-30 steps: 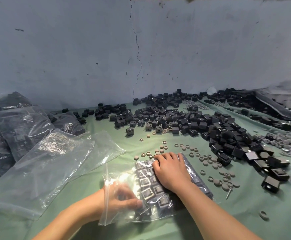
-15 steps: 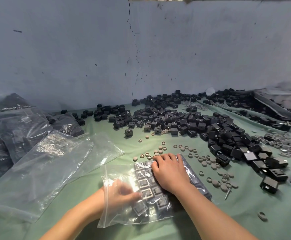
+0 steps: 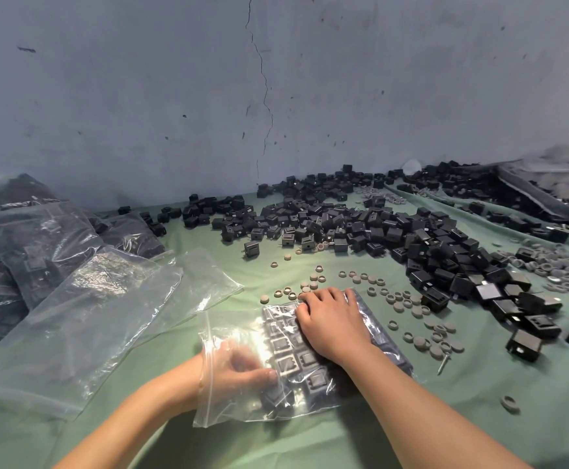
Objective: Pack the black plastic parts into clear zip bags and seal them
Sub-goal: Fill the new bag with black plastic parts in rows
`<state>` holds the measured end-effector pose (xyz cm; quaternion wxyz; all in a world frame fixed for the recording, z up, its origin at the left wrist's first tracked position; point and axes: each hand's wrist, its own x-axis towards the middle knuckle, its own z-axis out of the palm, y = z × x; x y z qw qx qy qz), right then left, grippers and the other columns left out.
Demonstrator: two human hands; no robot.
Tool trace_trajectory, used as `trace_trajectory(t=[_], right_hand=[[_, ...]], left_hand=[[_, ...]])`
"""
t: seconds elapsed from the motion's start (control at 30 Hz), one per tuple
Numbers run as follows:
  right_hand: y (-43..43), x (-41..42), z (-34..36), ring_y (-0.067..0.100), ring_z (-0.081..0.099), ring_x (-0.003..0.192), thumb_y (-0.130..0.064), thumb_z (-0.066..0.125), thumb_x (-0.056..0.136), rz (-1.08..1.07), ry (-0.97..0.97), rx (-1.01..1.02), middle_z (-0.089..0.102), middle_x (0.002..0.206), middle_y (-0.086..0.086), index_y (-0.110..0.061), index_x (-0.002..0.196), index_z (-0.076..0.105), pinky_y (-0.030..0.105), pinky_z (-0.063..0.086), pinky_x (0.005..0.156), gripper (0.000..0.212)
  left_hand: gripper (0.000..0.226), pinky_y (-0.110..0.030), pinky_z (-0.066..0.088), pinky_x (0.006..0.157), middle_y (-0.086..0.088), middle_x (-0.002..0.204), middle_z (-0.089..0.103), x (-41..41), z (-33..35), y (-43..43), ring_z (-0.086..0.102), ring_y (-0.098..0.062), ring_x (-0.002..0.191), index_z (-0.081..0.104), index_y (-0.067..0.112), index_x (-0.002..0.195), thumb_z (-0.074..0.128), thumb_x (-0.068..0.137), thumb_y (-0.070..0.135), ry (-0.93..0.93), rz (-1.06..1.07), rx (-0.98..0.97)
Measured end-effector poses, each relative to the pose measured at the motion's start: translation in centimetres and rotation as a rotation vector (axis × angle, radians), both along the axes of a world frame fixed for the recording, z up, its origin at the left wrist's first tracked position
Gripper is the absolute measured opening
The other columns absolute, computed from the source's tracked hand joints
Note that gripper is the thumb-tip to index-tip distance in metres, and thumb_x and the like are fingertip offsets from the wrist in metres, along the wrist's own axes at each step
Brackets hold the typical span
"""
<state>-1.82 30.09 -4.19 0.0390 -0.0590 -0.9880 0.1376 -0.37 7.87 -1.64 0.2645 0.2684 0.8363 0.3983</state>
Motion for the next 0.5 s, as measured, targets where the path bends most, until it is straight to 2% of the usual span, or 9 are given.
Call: trace_trajectory(t=[0.13,0.23,0.3,0.37,0.43,0.5], right_hand=[[-0.04,0.06,0.01,0.023,0.03,0.143,-0.039,0.019,0.102,0.0,-0.001,0.002,0.045,0.151,0.002,-0.026,0.146,0.044,0.049,0.008,0.123,0.052],[-0.04,0.04,0.0,0.023,0.03,0.143,-0.039,0.019,0.102,0.002,0.003,-0.004,0.046,0.151,0.002,-0.026,0.146,0.044,0.049,0.008,0.123,0.053],[-0.02,0.04,-0.03,0.023,0.03,0.143,-0.039,0.019,0.102,0.002,0.003,-0.006,0.046,0.151,0.002,-0.026,0.146,0.045,0.049,0.008,0.123,0.053],[0.02,0.01,-0.04,0.023,0.03,0.144,-0.039,0.019,0.102,0.001,0.0,-0.004,0.045,0.151,0.002,-0.026,0.146,0.045,0.049,0.007,0.123,0.053],[0.03,-0.02,-0.05,0.023,0.03,0.143,-0.038,0.019,0.102,0.002,-0.002,0.001,0.046,0.151,0.002,-0.026,0.146,0.045,0.049,0.008,0.123,0.053],[0.05,-0.01,-0.1,0.023,0.031,0.142,-0.039,0.019,0.102,0.005,0.001,0.004,0.046,0.15,0.003,-0.025,0.145,0.045,0.049,0.009,0.122,0.052]], left_hand=[[0.026,-0.033,0.049,0.066,-0.01,0.079,0.074,-0.01,0.07,0.28,0.061,-0.011,0.068,0.08,0.02,0.082,0.07,0.087,0.043,0.011,0.016,-0.005],[0.021,-0.018,0.046,0.06,0.005,0.072,0.073,0.25,0.44,0.36,0.06,-0.002,0.063,0.08,0.031,0.079,0.068,0.084,0.048,-0.006,-0.007,0.001],[0.019,-0.016,0.048,0.062,0.01,0.076,0.075,0.26,0.67,0.24,0.064,0.0,0.066,0.079,0.038,0.079,0.068,0.083,0.053,-0.015,-0.043,0.0],[0.021,-0.02,0.053,0.069,0.008,0.084,0.077,0.14,0.81,0.11,0.068,-0.004,0.075,0.079,0.038,0.083,0.069,0.085,0.055,-0.023,-0.078,-0.012],[0.02,-0.013,0.048,0.068,0.009,0.085,0.076,0.15,0.74,0.04,0.067,0.001,0.076,0.079,0.036,0.082,0.068,0.087,0.053,-0.039,-0.126,-0.001],[0.023,-0.015,0.048,0.067,0.011,0.084,0.076,0.19,0.54,0.09,0.067,0.001,0.075,0.078,0.035,0.081,0.069,0.085,0.056,-0.026,-0.133,-0.013]])
